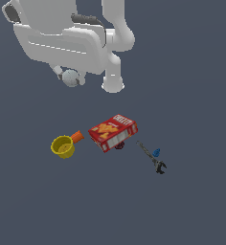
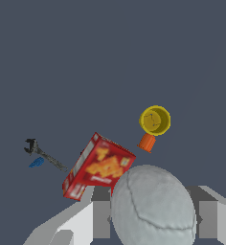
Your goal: Pick up a designated object from a clutter of objects.
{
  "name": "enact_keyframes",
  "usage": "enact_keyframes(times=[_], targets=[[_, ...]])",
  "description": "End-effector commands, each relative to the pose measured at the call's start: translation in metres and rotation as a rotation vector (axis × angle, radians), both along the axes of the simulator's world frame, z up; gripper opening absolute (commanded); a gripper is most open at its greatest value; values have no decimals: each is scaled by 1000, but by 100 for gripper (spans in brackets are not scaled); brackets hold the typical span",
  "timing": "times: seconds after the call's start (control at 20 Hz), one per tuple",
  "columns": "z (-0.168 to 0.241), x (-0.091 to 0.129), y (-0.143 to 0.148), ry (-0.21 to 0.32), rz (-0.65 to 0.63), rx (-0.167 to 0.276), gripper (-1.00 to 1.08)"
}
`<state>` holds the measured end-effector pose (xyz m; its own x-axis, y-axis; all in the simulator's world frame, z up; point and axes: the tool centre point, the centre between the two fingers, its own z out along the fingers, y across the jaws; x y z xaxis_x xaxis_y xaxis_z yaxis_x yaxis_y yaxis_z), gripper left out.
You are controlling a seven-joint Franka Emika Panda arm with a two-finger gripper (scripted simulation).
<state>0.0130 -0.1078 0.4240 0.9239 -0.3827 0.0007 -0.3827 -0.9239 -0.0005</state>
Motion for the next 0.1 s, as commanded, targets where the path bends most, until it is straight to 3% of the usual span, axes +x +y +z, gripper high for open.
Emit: enact_keyframes(times=[0.0,0.05], targets=[[2,0,-1,1,1,0,-100],[1,0,-1,1,1,0,-100]])
